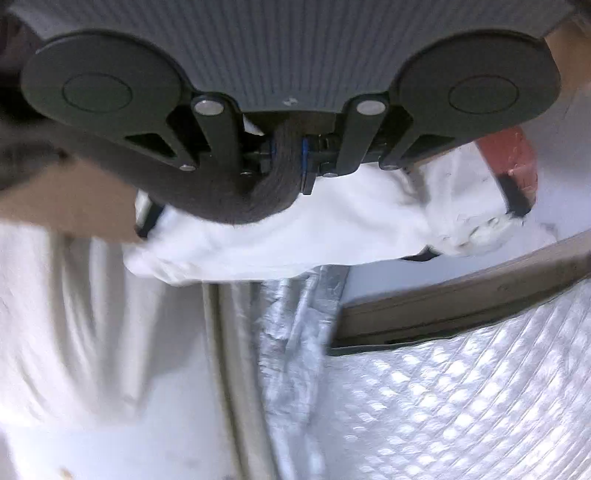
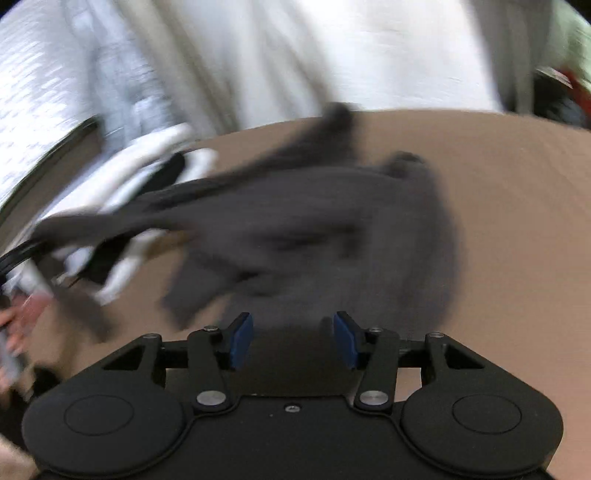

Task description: Fold clothes

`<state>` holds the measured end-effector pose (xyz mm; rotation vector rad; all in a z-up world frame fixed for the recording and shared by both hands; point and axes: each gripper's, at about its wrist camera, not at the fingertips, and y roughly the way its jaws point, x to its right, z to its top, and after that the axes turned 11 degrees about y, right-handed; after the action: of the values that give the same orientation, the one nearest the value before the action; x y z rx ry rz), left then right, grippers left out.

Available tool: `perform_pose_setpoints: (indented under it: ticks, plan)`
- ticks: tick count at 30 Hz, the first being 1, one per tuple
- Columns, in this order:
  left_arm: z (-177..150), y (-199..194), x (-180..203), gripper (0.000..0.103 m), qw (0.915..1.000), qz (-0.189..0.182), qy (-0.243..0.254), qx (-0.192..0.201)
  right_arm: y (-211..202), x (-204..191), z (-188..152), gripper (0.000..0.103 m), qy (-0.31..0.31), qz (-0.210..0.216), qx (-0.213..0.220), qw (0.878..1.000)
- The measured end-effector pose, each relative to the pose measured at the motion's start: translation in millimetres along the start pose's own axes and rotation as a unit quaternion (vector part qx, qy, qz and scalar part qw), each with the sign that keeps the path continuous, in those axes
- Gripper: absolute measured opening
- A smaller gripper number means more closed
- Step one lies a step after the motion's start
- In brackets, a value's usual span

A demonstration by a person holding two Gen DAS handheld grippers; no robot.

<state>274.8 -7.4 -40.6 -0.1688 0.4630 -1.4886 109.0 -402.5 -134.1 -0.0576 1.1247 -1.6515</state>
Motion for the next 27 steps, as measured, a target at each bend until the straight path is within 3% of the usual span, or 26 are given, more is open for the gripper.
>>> perform_pose_setpoints:
  ticks: [6,8,10,13,15,16,17,19,22,24,25,26,27]
  plan:
    - [-3,1,5,0.031,0.9997,0.005,0.01,-0.023,3,71,-6,0.055,0.098,-0.038,0.034,0.994]
    - [-5,0,1,0.035,0.998,-0.05,-0.011,-0.037,3,87,-14,0.058,0.127,-0.026,0.042,0.991]
    - [-9,3,-2,0.035,0.9909,-0.115,-0.039,-0.057,5,103,-23,0.058,0.156,-0.015,0.043,0.987]
    - [-31,26,2,0.036,0.9578,-0.235,-0.115,-0.12,15,116,-32,0.06,0.204,0.014,0.032,0.978]
    - [-53,42,11,0.036,0.9275,-0.294,-0.162,-0.164,24,114,-32,0.061,0.225,0.02,0.012,0.974]
    - [-65,51,20,0.035,0.9138,-0.312,-0.172,-0.195,26,109,-33,0.062,0.228,0.015,0.006,0.973]
    - [-75,55,36,0.034,0.9104,-0.311,-0.16,-0.221,26,104,-34,0.062,0.23,0.011,0.005,0.973]
    - [-87,55,65,0.032,0.9206,-0.291,-0.113,-0.235,31,97,-38,0.063,0.242,0.04,0.008,0.97]
    - [-82,33,98,0.027,0.9486,-0.254,-0.016,-0.187,52,93,-43,0.065,0.264,0.075,-0.01,0.961]
    - [-77,20,108,0.016,0.9588,-0.234,0.035,-0.157,62,86,-41,0.062,0.24,0.07,-0.011,0.968]
    - [-74,18,112,0.007,0.9638,-0.215,0.068,-0.142,67,80,-37,0.022,0.21,0.054,-0.015,0.976]
    - [-70,18,113,0.007,0.9714,-0.177,0.098,-0.124,66,69,-30,0.013,0.172,0.025,-0.013,0.985]
    - [-66,18,110,0.007,0.9788,-0.128,0.122,-0.103,60,57,-22,0.013,0.129,-0.013,-0.006,0.992]
